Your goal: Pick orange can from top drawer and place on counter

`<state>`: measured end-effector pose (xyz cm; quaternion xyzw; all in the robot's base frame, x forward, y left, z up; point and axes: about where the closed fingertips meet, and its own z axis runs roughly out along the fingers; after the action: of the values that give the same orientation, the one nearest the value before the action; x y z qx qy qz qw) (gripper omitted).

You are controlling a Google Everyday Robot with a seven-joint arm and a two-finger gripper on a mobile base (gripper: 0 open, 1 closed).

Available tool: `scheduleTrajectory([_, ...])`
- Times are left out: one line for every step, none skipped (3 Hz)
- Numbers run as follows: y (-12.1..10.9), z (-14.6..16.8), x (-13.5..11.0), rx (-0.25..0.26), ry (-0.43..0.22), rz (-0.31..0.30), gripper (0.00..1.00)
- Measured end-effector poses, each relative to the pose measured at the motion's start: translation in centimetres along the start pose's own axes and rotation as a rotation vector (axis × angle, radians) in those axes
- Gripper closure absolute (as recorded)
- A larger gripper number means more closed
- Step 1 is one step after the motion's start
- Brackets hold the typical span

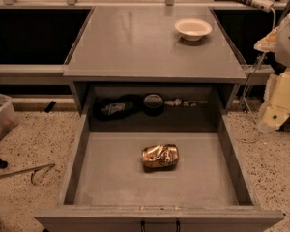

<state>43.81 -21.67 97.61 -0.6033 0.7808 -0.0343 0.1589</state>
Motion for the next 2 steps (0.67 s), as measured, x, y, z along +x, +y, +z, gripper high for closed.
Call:
scheduleTrajectory([0.0, 0.0, 0.0, 0.000, 0.000, 0.000, 0.00])
scheduleTrajectory([0.7, 2.3, -1.1, -0.013, -0.040, -0.016, 0.00])
